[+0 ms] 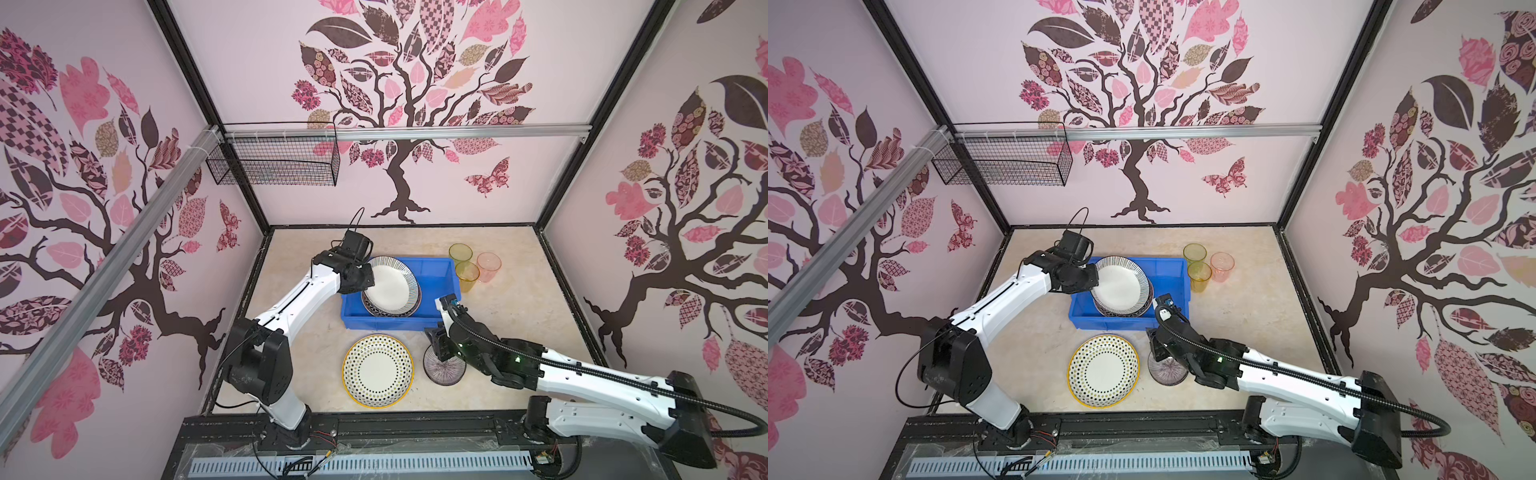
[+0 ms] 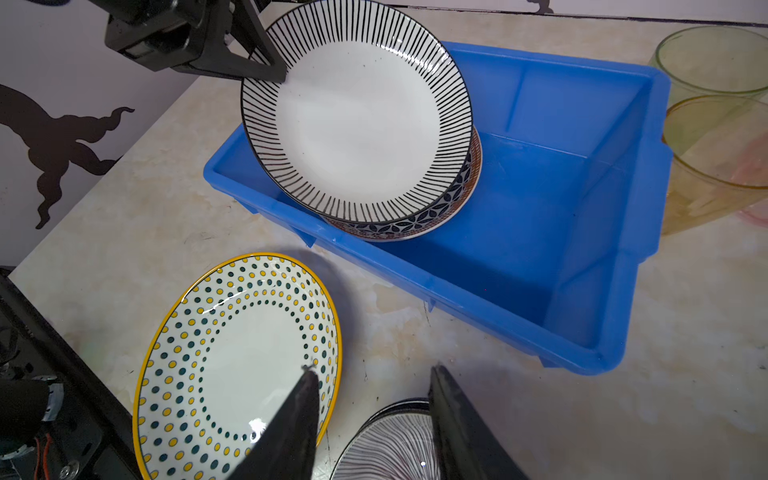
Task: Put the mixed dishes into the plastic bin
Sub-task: 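Lower the striped plate onto the patterned bowl in the blue bin with the left gripper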
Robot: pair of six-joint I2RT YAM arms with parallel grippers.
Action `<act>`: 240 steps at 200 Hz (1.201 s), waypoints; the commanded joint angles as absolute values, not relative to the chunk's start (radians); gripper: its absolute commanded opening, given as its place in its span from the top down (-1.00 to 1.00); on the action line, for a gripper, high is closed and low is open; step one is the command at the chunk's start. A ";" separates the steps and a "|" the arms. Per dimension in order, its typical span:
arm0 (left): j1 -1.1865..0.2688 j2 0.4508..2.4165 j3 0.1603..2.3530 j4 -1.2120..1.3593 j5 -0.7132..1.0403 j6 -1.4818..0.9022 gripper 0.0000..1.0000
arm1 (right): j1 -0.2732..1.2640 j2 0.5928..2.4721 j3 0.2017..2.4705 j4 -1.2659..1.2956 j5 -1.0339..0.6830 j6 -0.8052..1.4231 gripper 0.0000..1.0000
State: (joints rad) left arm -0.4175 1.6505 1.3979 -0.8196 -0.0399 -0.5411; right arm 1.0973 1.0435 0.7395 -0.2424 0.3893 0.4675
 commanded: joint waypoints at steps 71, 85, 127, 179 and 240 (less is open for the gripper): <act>-0.412 1.705 1.464 -0.683 -0.012 -0.542 1.00 | 1.098 1.089 0.781 -0.245 0.378 0.465 0.05; -0.413 1.709 1.455 -0.679 -0.014 -0.544 1.00 | 1.098 1.093 0.782 -0.243 0.371 0.466 0.05; -0.411 1.716 1.424 -0.667 -0.017 -0.553 1.00 | 1.098 1.104 0.784 -0.244 0.350 0.474 0.04; -0.410 1.724 1.394 -0.660 -0.016 -0.561 1.00 | 1.098 1.108 0.783 -0.242 0.331 0.485 0.02; -0.407 1.729 1.362 -0.654 -0.018 -0.571 1.00 | 1.098 1.109 0.782 -0.246 0.316 0.492 0.01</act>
State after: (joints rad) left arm -0.4133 1.7386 1.3830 -0.7433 -0.0376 -0.5476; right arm 1.0973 1.0939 0.7437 -0.2417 0.3256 0.4759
